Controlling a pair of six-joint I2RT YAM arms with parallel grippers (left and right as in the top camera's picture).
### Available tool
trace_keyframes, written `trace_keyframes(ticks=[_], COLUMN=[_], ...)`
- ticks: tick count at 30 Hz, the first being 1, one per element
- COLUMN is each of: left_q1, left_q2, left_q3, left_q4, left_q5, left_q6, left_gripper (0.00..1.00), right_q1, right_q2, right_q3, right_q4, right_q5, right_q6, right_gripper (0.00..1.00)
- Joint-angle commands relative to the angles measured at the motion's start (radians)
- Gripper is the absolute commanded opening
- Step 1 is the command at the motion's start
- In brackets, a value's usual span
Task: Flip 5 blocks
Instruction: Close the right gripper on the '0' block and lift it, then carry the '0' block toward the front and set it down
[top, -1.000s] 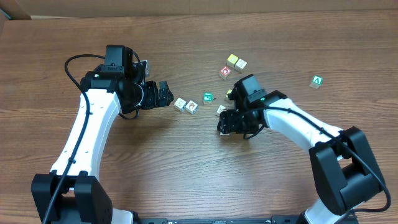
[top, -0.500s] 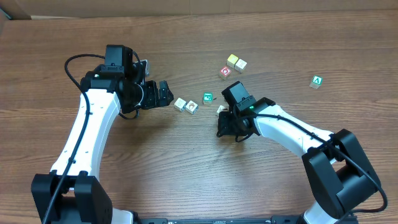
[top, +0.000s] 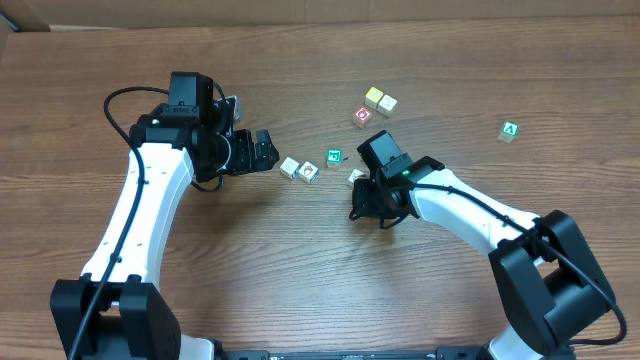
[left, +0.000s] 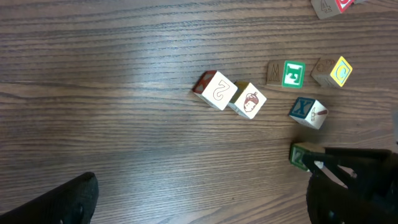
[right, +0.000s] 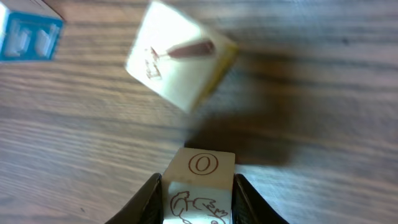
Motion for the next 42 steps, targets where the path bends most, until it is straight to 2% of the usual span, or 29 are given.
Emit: trace_keyframes(ticks=[1,10,14,20,24,34,39,42], left_q1=[0.004,0.004,0.004,0.004,0.004,0.004,0.004,0.004], left_q2=[0.006,0.006,0.006,0.006,0.006,0.006,0.006,0.006], left_q3=[0.022,0.022,0.022,0.022,0.022,0.022,0.022,0.022], left_q4=[0.006,0.008,0.008,0.008,0.008,0.008,0.007,0.006], left_q5=[0.01,0.007,0.007,0.007,0.007,0.007,0.007,0.007], left_q6=[-0.01,-0.009,-0.009,-0.009,-0.009,-0.01,-0.01,-0.009], left_gripper=[1.0,1.0,1.0,1.0,1.0,1.0,1.0,1.0], right_q1=[0.0,0.094,0.204,0.38,0.442,0.406,0.369,0.33], right_q2=[-0.076,-0.28,-0.327,-0.349,-0.349,-0.349,-0.348,-0.348], right_q3=[0.021,0.023,-0.005,-0.12,-0.218,-0.257,-0.257,-0.257], right_q4=[-0.044,-0.304,-0.383,-0.372,-0.333,-0.256,-0.2,-0.167], right_q5=[0.019,0.094,0.138,0.158,0.16,0.181,0.229,0.234], right_q6=[-0.031,-0.003,0.115,0.36,0.459,0.466,0.468,0.411], right_gripper=[0.23,0.15,0.15,0.14,0.14,0.16,0.2,0.22])
